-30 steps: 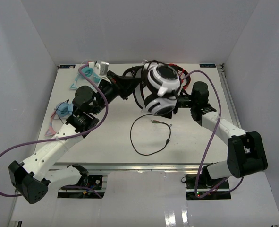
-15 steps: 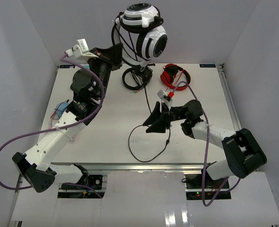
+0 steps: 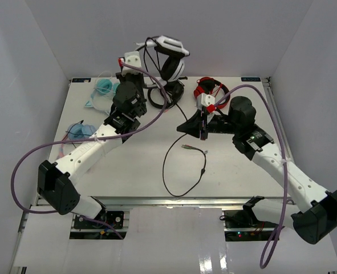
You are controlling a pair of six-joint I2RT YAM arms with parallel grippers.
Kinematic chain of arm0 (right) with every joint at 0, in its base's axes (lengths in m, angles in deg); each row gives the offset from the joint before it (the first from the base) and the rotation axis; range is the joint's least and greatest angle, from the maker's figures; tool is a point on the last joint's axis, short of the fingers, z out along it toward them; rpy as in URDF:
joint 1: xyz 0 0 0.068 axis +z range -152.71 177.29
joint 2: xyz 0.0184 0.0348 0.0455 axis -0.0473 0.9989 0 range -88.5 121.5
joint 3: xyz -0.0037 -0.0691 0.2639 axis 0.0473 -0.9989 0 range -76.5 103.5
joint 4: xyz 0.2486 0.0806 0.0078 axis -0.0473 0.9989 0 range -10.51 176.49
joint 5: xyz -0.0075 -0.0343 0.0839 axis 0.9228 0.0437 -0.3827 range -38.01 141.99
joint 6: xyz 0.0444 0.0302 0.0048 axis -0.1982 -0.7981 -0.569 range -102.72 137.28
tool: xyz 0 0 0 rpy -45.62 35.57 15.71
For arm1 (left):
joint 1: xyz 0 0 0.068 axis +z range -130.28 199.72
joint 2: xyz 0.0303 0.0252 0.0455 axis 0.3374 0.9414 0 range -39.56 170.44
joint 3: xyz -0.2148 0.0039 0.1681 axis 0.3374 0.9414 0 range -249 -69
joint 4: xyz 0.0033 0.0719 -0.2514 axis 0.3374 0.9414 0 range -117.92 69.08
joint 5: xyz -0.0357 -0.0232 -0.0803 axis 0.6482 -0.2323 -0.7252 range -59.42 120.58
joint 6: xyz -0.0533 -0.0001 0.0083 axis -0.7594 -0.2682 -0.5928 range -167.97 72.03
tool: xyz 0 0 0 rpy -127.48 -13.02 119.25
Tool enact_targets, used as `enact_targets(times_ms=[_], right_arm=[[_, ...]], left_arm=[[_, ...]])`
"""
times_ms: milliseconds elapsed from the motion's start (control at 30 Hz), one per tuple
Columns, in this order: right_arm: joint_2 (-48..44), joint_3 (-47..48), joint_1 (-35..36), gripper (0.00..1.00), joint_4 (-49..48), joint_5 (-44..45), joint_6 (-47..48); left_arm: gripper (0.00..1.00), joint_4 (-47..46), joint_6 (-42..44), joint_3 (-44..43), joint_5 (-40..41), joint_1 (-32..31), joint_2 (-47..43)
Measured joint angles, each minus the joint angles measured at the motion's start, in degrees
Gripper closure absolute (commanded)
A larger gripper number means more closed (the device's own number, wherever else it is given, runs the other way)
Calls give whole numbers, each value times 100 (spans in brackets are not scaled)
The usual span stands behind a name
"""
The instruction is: Wrap the headphones
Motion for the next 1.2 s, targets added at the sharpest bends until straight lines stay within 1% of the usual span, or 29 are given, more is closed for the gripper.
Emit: enact_targets(times_ms=[67,133,233,300,433,500,567,633,700,833,900,1033,1100,1200], right_arm=[[-149,539,63,92,941,834,911],[-278,895,152,92,1612,1724,1651],[-325,1084,274,92,2289,2694,2476],[-287,1096,328,91,2589,3168,2865],[-144,1096,377,89,2797,4067,3519],[-83,1026,377,86,2662,4518,3794],[-60,873,362,85,2472,4853,4001],[4,757,267,85,2359,4983,4101],[106,730,84,84,2311,4847,4095],[287,729,-448,83,2169,3989,3882],[367,720,-710,83,2051,3345,3679],[538,551,-936,79,1722,1853,3117],[631,257,-971,70,1263,993,2624],[805,-458,-969,59,134,-209,1411]], left_arm=[[100,18,526,506,-27,25,21],[100,247,875,970,-158,30,21],[100,740,1033,1384,-538,-26,20],[100,998,1051,1535,-838,-101,-41],[100,1505,1031,1886,-1695,-161,-433],[100,1751,1026,2099,-2217,-160,-788],[100,1940,1051,2297,-2806,-165,-1214],[100,2106,1086,2450,-3436,-165,-1658],[100,2291,1100,2496,-4092,-166,-2053],[100,2587,956,2419,-5150,-166,-2530],[100,2778,787,2324,-5576,-159,-2588],[100,3005,259,2074,-6361,-166,-2584],[100,2936,-91,1943,-6585,-171,-2584],[100,2657,-730,1591,-6690,-193,-2490]])
